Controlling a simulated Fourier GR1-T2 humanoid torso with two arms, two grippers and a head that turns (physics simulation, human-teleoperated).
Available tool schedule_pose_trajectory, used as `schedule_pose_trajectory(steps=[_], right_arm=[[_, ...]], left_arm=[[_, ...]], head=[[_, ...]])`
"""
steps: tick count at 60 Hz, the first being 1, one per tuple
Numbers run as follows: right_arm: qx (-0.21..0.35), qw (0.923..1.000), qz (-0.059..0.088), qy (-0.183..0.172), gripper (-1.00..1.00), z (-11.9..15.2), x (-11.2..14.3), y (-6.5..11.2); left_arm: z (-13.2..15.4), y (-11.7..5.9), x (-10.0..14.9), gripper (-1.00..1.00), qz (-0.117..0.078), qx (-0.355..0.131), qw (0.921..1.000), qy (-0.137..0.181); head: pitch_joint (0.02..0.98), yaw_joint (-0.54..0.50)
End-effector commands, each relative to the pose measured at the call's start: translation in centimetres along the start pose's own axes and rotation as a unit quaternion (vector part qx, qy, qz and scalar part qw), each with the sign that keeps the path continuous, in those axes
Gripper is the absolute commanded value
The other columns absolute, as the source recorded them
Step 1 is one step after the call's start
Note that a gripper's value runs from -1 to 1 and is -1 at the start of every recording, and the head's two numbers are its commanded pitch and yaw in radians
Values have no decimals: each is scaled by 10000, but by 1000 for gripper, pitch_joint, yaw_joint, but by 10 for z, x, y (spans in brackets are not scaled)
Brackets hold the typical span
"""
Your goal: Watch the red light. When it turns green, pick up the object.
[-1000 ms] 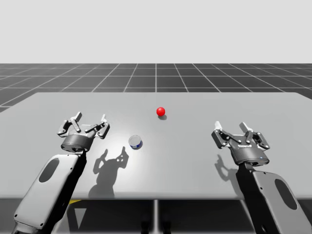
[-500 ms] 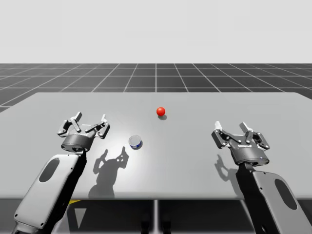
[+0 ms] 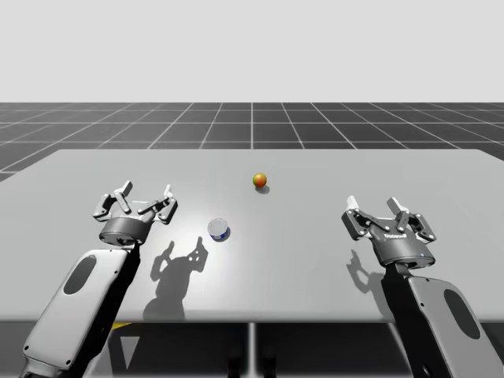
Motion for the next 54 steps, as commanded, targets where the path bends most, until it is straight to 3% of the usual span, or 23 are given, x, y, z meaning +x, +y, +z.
schedule_pose_trajectory(steps=[1,17,24,26,39,46,52,54], right_arm=[[19,10000,7,6,-1000,0,0,0],[64,10000,67,24,-1000,0,-1,3],[55,9999,106,14,-1000,0,-1,4],[49,9999,115,9,-1000,-1,-1,4],[19,9998,207,1,-1000,-1,-3,6],[1,9993,368,-55,-1000,-2,-4,5],[-9,9991,428,-68,-1000,-3,-5,5],[-6,9991,428,-68,-1000,-3,-5,5]], left_arm=[[0,0,0,-1000,-6,0,10000,7],[-1,0,0,-1000,-10,-9,10000,19],[-1,-1,1,-1000,97,-78,9999,40],[1,-3,3,-1000,229,-224,9994,106],[17,-10,22,-1000,356,-697,9969,121],[37,-18,30,-1000,269,-1260,9917,45],[59,-27,28,-1000,41,-1722,9850,-72],[66,-30,25,-1000,45,-1927,9812,-54]], head=[[746,111],[845,177],[844,187],[843,189],[828,192],[831,199],[832,202],[832,204]])
